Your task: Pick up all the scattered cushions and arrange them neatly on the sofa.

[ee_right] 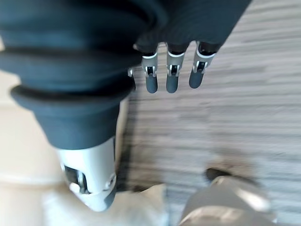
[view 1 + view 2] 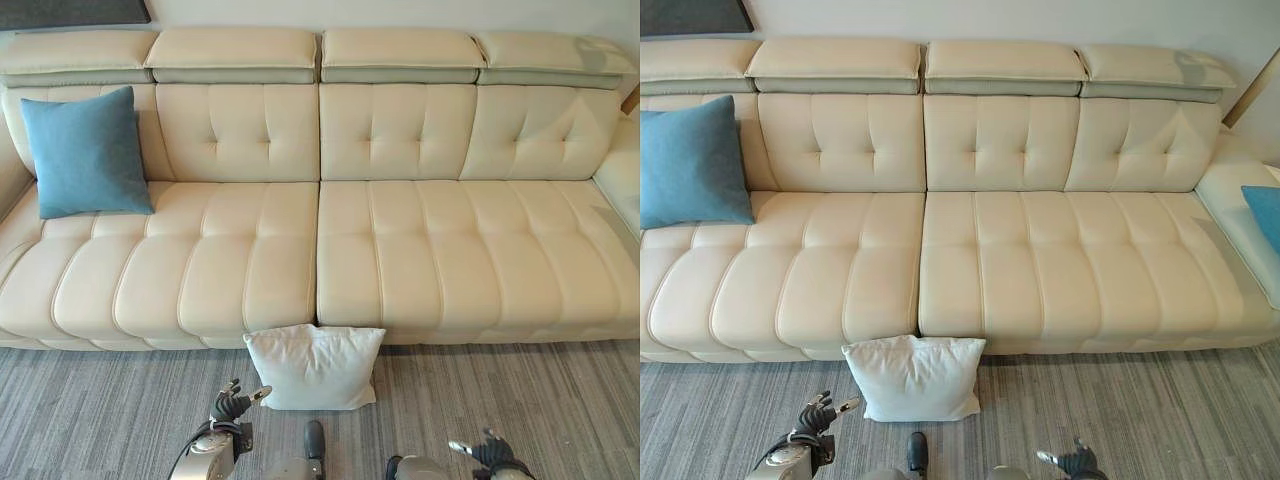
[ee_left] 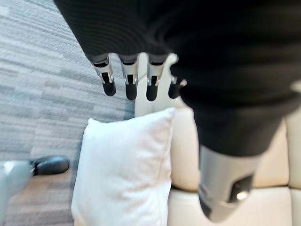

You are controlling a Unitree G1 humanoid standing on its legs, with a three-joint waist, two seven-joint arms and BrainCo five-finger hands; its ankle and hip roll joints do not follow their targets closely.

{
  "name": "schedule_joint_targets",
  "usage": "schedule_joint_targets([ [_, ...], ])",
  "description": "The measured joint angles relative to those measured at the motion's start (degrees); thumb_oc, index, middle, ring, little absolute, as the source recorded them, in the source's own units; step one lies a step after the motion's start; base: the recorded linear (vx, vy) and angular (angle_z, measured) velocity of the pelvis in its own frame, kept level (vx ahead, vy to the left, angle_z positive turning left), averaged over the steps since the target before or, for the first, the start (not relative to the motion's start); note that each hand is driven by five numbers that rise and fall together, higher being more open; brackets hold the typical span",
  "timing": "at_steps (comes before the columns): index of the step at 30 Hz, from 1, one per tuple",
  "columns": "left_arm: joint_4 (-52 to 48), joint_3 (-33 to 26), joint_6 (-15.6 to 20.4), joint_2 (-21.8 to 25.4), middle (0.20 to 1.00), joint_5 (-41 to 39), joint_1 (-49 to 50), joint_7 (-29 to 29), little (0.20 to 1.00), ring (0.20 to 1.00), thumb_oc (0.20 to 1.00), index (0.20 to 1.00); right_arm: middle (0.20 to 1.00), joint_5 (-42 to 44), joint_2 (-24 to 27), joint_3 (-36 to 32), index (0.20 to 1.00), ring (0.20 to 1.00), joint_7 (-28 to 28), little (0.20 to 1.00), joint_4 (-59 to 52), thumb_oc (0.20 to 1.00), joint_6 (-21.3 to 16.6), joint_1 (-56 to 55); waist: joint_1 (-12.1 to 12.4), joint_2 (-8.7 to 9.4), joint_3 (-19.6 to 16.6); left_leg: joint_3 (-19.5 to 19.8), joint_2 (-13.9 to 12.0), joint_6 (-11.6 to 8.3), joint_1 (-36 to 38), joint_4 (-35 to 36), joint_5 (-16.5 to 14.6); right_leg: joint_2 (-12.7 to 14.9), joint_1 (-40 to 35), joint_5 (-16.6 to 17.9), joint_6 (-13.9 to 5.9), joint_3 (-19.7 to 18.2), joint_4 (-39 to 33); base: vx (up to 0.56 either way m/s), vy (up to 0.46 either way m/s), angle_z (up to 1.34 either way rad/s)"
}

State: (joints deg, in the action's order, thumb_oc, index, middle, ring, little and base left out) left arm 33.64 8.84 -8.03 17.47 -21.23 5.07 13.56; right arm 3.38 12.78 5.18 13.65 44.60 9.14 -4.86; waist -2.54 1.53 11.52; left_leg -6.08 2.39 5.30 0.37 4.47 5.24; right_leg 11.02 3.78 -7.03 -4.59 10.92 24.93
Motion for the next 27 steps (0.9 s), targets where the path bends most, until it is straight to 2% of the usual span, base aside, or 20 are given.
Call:
schedule_joint_targets([
  [1,-0.13,-0.09,-0.07,0.76,1.0,0.0,-0.19,0.02,1.0,1.0,1.0,1.0,1.0,-0.04,-0.03,0.89,1.0,1.0,-0.01,1.0,-0.06,1.0,-0.01,1.26,0.81,0.3,0.13,-1.14,0.04,0.26,0.48,-0.02,-0.17,0.99,1.67,-0.88,-0.49,0.17,1.99,0.09,0.092,-0.27],
  [2,-0.3,-0.04,-0.11,0.73,1.0,0.01,-0.19,0.09,1.0,1.0,1.0,1.0,1.0,-0.04,-0.08,1.08,1.0,1.0,-0.04,1.0,-0.1,1.0,-0.02,1.73,0.8,0.17,0.2,-1.07,-0.16,0.82,0.98,0.07,-0.65,0.13,1.96,-1.78,-1.38,-0.11,1.92,0.06,0.032,-0.31],
  [3,-0.35,-0.15,-0.11,1.2,1.0,0.0,-0.33,0.1,1.0,1.0,1.0,1.0,1.0,-0.04,-0.2,1.12,1.0,1.0,-0.06,1.0,-0.01,1.0,-0.05,2.05,0.92,0.21,0.22,-1.27,-0.47,0.53,1.32,0.1,-0.84,-1.27,2.48,-2.89,-2.89,-1.93,0.53,0.05,-0.018,-0.1],
  [4,-0.42,-0.13,-0.1,1.46,1.0,0.01,-0.41,0.08,1.0,1.0,1.0,1.0,1.0,-0.04,-0.18,1.07,1.0,1.0,-0.03,1.0,0.12,1.0,0.05,2.22,0.99,0.37,0.15,-1.54,-0.53,0.49,1.6,0.11,-0.83,-3.15,2.44,-3.42,-2.71,-3.48,-1.93,0.06,-0.018,-0.03],
  [5,-0.71,-0.11,-0.1,1.47,1.0,-0.02,-0.95,0.07,1.0,1.0,1.0,1.0,1.0,-0.04,-0.12,1.04,1.0,1.0,-0.01,1.0,0.12,1.0,0.02,2.2,0.88,0.8,0.35,-2.1,-0.39,0.34,1.87,0.1,-0.94,-3.58,3.13,-3.48,-2.13,-2.52,-2.97,0.07,-0.044,-0.22],
  [6,-1.29,-0.47,-0.06,1.5,1.0,-0.02,-0.8,0.06,1.0,1.0,1.0,1.0,1.0,-0.03,-0.18,1.16,1.0,1.0,0.0,1.0,0.18,1.0,0.07,2.55,1.59,1.07,0.61,-3.38,-0.57,-0.68,1.88,0.12,-1.69,-3.97,3.59,-3.43,-1.8,0.71,-6.84,0.06,-0.057,-0.4],
  [7,-1.46,-0.74,-0.09,1.55,1.0,-0.04,-0.58,0.07,1.0,1.0,1.0,1.0,1.0,-0.03,-0.23,1.28,1.0,1.0,0.02,1.0,-0.05,1.0,0.07,2.64,2.01,1.3,0.62,-4.12,-0.55,-0.59,1.89,0.12,-1.62,-4.31,3.52,-2.66,-1.23,2.47,-10.19,0.1,-0.079,-0.47],
  [8,-1.39,-1.74,-0.22,1.2,1.0,-0.04,-0.09,0.08,1.0,1.0,1.0,1.0,1.0,-0.05,-0.2,1.34,1.0,1.0,0.09,1.0,0.03,1.0,0.03,2.92,1.63,2.01,0.47,-4.16,-0.51,-1.65,1.9,0.15,-2.37,-4.86,2.37,1.15,0.69,3.35,-14.66,0.11,-0.084,-0.24],
  [9,-2.0,-2.09,-0.22,0.8,1.0,-0.02,0.42,0.02,1.0,1.0,1.0,1.0,1.0,-0.05,-0.13,1.29,1.0,1.0,0.09,1.0,0.25,1.0,0.15,2.57,1.38,2.04,0.44,-3.95,-0.72,-1.97,2.3,0.13,-2.43,-5.99,0.17,5.32,0.75,2.69,-19.01,0.09,-0.12,-0.09],
  [11,-2.43,-2.1,-0.18,0.43,1.0,0.0,1.1,-0.04,1.0,1.0,1.0,1.0,1.0,-0.08,0.11,1.52,1.0,1.0,0.06,1.0,0.7,1.0,0.25,1.31,1.38,1.89,0.41,-3.92,-1.4,-2.99,2.99,0.15,-2.68,-7.17,-2.42,8.74,1.85,3.06,-23.49,0.09,-0.147,-0.06],
  [14,-3.6,-2.25,-0.22,0.08,1.0,0.0,1.68,-0.05,1.0,1.0,1.0,1.0,1.0,-0.12,0.67,1.43,1.0,1.0,0.07,1.0,0.65,1.0,0.31,0.0,1.36,1.68,0.3,-3.91,-2.38,-4.11,3.14,0.32,-2.54,-9.08,-5.61,11.43,3.14,3.05,-29.92,0.11,-0.177,-0.05],
  [18,-3.8,-2.24,-0.21,-0.31,1.0,-0.01,1.81,-0.08,1.0,1.0,1.0,1.0,1.0,-0.11,1.46,1.07,1.0,1.0,0.09,1.0,0.76,1.0,0.28,-0.2,1.38,1.18,0.42,-3.84,-3.54,-4.73,3.68,-1.41,-2.39,-10.17,-6.69,11.37,3.96,3.05,-30.06,-0.07,-0.14,-0.01],
  [19,-3.82,-2.27,-0.16,-0.62,1.0,-0.08,1.35,-0.02,1.0,1.0,1.0,1.0,1.0,-0.11,1.92,1.13,1.0,1.0,0.08,1.0,1.04,1.0,0.16,0.27,1.87,1.32,1.05,-2.36,-3.77,-5.59,1.36,-5.93,-2.96,-10.24,-6.31,10.48,5.28,3.05,-30.05,-0.08,-0.089,0.11],
  [21,-3.9,-2.1,-0.16,-1.16,1.0,-0.08,0.37,-0.02,1.0,1.0,1.0,1.0,1.0,-0.11,2.8,1.12,1.0,1.0,0.1,1.0,1.05,1.0,0.12,1.06,1.84,1.42,2.12,0.24,-3.61,-6.73,-0.6,-9.77,-3.78,-10.09,-6.63,10.47,5.58,2.99,-30.05,-0.01,-0.055,0.06],
  [23,-3.73,-2.05,-0.14,-2.53,1.0,-0.12,0.87,-0.02,1.0,1.0,1.0,1.0,1.0,-0.09,4.93,0.91,1.0,1.0,0.18,1.0,1.41,1.0,0.1,1.68,1.68,-0.1,2.67,5.88,-4.0,-7.25,-0.78,-7.6,-4.12,-10.46,-6.25,10.46,5.86,3.03,-30.05,0.07,0.0,0.04],
  [25,-3.47,-2.06,-0.19,-3.26,1.0,-0.13,1.23,0.02,1.0,1.0,1.0,1.0,1.0,-0.06,6.25,0.52,1.0,1.0,0.82,1.0,1.53,1.0,0.1,1.77,1.51,-1.33,2.7,5.99,-5.32,-7.6,0.0,-3.04,-3.84,-10.63,-5.54,10.45,6.06,3.02,-30.04,0.07,0.045,0.07],
  [27,-3.39,-2.03,-0.17,-3.66,1.0,-0.13,1.29,0.05,1.0,1.0,1.0,1.0,1.0,-0.02,6.55,0.53,1.0,1.0,1.03,1.0,1.75,1.0,0.08,1.57,1.38,-2.19,2.63,5.26,-6.01,-7.62,0.13,-1.7,-2.55,-10.67,-5.44,10.61,5.92,3.2,-30.05,0.07,0.075,0.06],
])
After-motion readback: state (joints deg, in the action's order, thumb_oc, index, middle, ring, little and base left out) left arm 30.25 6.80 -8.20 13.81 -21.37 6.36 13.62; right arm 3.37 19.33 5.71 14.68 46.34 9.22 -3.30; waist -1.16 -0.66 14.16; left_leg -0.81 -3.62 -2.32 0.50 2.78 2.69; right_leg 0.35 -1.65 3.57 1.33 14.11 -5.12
